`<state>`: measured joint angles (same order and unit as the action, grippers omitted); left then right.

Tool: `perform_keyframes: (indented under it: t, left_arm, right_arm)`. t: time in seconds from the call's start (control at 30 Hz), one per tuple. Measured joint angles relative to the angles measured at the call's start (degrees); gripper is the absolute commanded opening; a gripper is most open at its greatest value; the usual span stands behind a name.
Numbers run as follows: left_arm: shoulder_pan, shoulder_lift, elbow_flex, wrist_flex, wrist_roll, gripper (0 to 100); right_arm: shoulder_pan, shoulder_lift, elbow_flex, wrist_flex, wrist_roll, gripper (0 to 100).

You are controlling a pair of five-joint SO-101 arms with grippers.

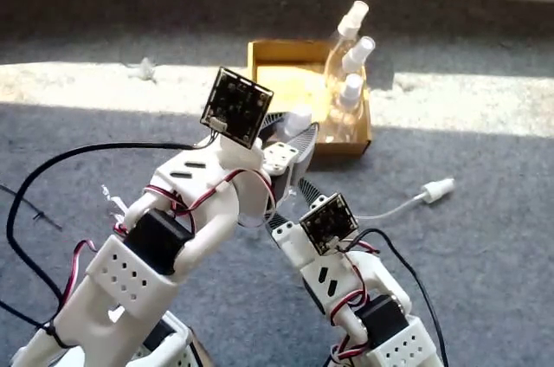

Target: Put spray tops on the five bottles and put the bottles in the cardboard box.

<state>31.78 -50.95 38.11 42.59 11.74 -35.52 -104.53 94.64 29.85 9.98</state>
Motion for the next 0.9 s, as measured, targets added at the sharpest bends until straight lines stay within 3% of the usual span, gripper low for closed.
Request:
perform_keyframes:
  t: [0.33,0.67,0.9]
  left_arm:
    - [1.23,-3.16,5.63,-0.18,0.53,1]
    - [2.2,-3.08,13.63,-2.99,0.53,2]
    - [2.2,-0.53,12.13,-3.25,-1.85,19]
  right_arm:
    - [7.47,0.0,0.0,0.0,-9.32,0.4]
    - [8.0,0.09,0.09,0.09,-9.76,0.4]
    - [8.0,0.0,0.09,0.09,-9.76,0.4]
